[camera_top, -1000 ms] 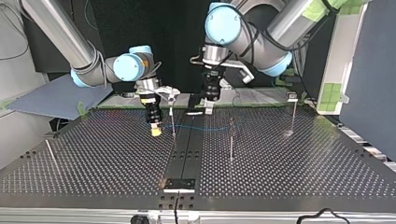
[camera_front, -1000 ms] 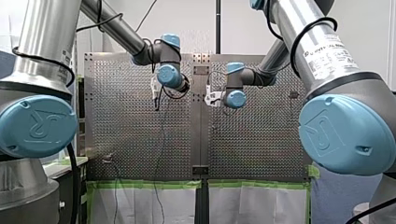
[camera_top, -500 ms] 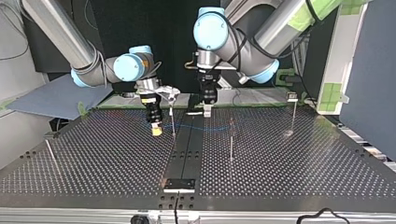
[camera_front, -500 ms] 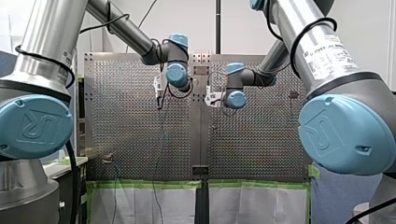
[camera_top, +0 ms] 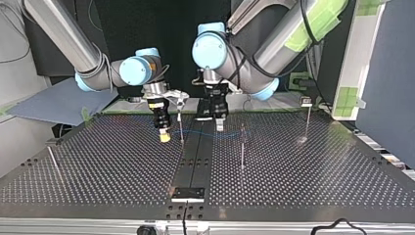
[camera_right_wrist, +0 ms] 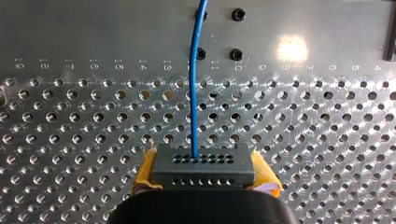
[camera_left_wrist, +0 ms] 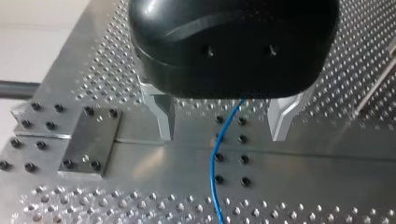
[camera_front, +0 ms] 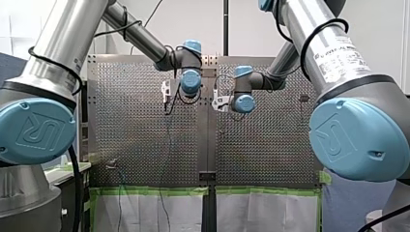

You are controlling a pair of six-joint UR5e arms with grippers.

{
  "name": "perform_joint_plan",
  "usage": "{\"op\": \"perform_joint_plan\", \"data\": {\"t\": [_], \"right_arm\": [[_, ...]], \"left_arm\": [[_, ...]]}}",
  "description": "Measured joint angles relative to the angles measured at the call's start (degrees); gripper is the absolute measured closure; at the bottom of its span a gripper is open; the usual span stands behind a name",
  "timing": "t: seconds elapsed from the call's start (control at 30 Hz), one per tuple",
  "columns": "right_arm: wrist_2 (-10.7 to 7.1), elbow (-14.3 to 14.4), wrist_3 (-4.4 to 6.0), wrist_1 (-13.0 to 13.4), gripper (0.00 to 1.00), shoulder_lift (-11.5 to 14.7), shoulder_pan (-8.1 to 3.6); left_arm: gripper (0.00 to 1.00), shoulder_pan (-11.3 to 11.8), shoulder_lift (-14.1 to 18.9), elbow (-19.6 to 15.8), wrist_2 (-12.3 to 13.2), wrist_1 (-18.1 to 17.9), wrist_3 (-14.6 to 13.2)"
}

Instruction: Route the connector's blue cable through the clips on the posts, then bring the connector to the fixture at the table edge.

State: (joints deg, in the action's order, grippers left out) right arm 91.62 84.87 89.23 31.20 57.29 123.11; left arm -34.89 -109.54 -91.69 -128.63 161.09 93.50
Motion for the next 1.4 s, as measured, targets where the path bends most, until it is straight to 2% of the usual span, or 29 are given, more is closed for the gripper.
{"op": "perform_joint_plan", "data": {"t": [0.2,0.37,0.53,0.73,1.03,1.4], "right_arm": [[-0.12,0.0,0.0,-0.1,1.0,-0.1,-0.29],[-0.19,0.0,0.0,-0.1,1.0,-0.1,-0.58],[-0.2,0.0,0.0,-0.2,1.0,-0.1,-0.61],[-0.21,0.0,0.0,-0.7,1.0,-0.1,-0.7],[-0.21,0.0,-0.06,-0.8,1.0,-0.2,-0.96],[-0.21,0.0,-0.09,-0.6,1.0,-0.2,-1.15]], "left_arm": [[0.02,0.3,-0.7,1.3,-0.9,0.0,0.1],[0.02,0.7,-1.1,1.9,-0.5,-0.1,0.2],[0.02,0.6,-3.1,3.9,0.1,1.5,0.6],[0.02,1.6,-5.1,6.0,0.3,0.8,1.4],[0.02,3.0,-5.4,6.3,0.3,1.1,1.4],[0.02,4.6,-6.6,6.6,1.7,0.9,0.8]]}}
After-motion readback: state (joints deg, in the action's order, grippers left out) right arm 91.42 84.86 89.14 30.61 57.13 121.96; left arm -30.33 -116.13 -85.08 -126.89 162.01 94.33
